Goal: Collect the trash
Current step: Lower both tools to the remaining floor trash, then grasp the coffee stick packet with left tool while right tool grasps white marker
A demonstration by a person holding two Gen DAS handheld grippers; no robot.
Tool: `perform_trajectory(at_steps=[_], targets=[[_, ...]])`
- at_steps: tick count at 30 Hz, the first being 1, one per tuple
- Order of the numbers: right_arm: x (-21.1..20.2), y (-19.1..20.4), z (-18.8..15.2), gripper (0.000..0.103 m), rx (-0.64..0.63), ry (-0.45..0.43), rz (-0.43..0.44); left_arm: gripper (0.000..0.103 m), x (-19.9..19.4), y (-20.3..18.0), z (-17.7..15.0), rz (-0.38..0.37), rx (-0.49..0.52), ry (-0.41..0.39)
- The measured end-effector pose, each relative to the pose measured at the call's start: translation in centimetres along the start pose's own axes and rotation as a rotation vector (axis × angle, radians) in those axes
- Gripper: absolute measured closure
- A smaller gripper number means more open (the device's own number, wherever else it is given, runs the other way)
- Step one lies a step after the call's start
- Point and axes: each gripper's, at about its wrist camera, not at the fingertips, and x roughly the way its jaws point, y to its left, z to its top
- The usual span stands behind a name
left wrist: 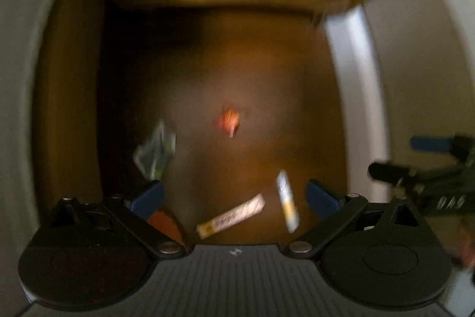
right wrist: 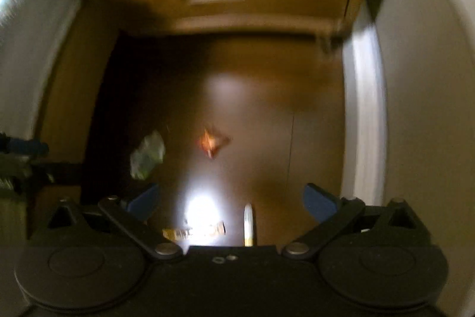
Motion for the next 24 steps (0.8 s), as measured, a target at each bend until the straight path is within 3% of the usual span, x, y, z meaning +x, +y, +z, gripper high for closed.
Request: perform_trajectory(at_steps=[5, 9, 16, 21, 24], targets=[[8.0, -1.9, -4.5, 0.005, 0.05, 0.101, -0.005, 0.0, 8.6, -0.8, -4.3, 0.049, 0.097, 0.102], [13.0, -2.5, -7.3, 0.009, 0.056, 0.152, 0.011, 0.001, 13.9, -1.7, -6.3, 0.095, 0.174, 0.121], [19.6, -3.7, -10.4, 0.018, 0.052, 0.197, 0.043, 0.001, 21.6, -2.7, -8.5, 0.052, 0.283, 0.137], [22.6, -3.7, -11.6, 0.024, 0.044, 0.215, 0.068, 0.001, 25.1, -3.4, -9.8, 0.029, 0.435, 0.112], [23.6, -3.4, -11.8, 0.031, 0.031, 0.219, 0.074, 0.002, 26.5, -3.2, -10.2, 0.024, 0.474, 0.108]])
